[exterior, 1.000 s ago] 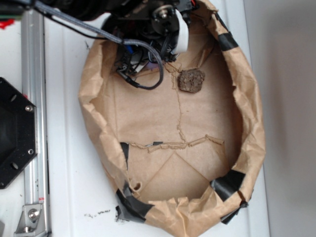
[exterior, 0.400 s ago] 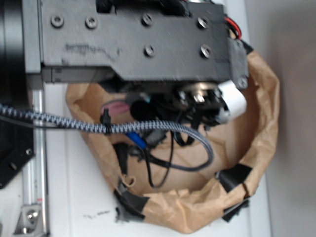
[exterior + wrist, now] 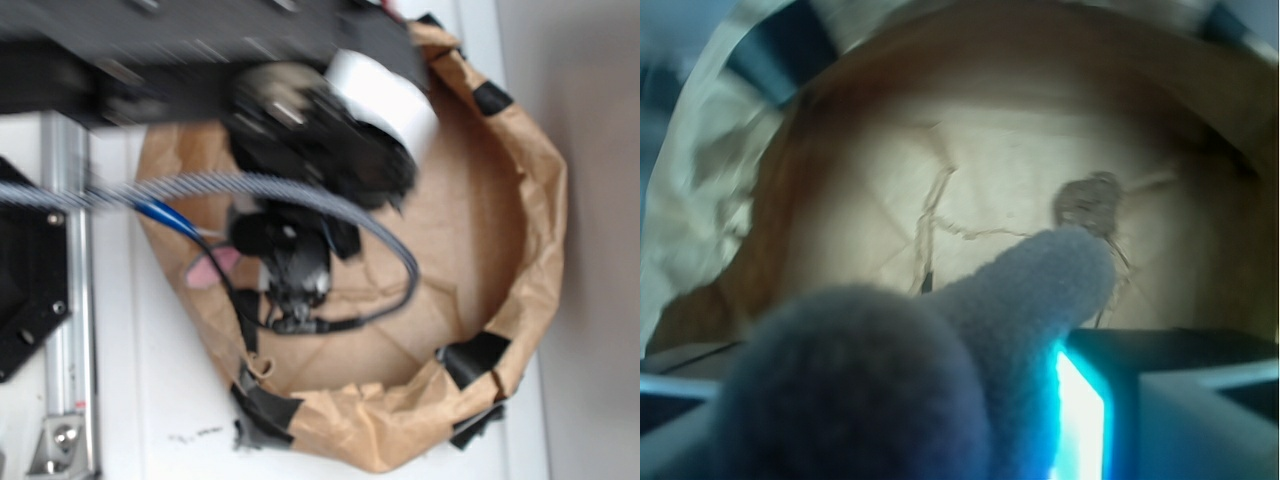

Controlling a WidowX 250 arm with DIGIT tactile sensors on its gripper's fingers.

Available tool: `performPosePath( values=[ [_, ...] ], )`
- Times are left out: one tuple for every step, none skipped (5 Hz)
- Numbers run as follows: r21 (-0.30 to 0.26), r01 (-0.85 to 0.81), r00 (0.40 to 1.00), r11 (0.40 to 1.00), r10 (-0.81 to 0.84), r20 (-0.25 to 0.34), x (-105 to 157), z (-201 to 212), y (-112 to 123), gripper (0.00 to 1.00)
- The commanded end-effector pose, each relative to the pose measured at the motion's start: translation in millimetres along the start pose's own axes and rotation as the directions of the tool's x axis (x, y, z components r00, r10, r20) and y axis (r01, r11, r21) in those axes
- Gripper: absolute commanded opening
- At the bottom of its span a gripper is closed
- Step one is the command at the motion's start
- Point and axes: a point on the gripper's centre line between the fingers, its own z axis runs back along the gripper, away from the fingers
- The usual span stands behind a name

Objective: Grab the gray animal.

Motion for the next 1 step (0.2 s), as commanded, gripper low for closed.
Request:
performPosePath(
  values=[
    [0.031,-0.280,0.956,0.960,0.275,0.103,15.9,18.2,9.8,0.00]
  ],
)
